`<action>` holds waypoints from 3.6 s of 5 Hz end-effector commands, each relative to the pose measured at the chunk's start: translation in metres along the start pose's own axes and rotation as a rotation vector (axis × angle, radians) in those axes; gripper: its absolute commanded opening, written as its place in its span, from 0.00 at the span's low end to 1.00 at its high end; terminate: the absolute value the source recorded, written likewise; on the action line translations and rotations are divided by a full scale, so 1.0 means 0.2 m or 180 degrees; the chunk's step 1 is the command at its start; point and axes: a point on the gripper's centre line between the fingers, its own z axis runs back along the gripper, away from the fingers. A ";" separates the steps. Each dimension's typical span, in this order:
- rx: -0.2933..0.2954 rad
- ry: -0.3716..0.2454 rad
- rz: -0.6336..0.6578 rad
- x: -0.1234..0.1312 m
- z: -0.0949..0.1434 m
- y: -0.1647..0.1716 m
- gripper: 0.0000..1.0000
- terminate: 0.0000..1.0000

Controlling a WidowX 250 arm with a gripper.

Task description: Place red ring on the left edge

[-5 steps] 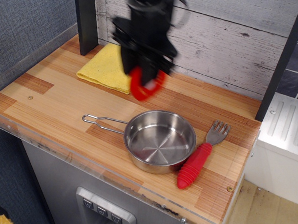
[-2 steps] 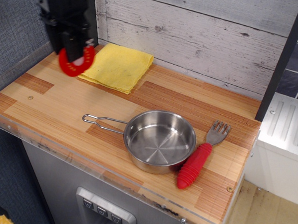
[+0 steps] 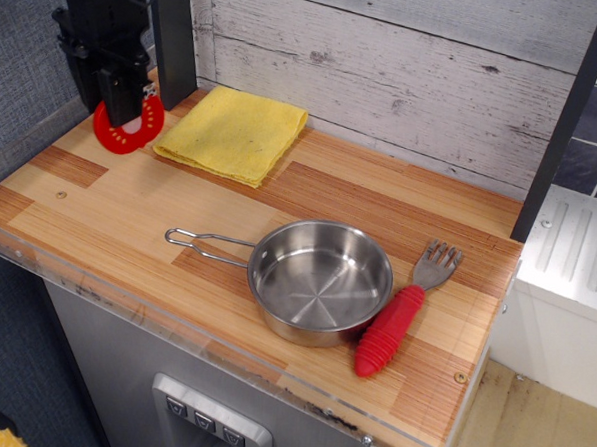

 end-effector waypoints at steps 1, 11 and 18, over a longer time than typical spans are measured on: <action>0.0022 -0.0050 -0.0141 -0.09 -0.02 0.10 0.00 0.00; 0.0040 -0.0265 0.0261 0.09 0.48 -0.56 1.00 0.00; -0.0084 -0.0343 0.0169 0.02 0.31 -0.69 1.00 1.00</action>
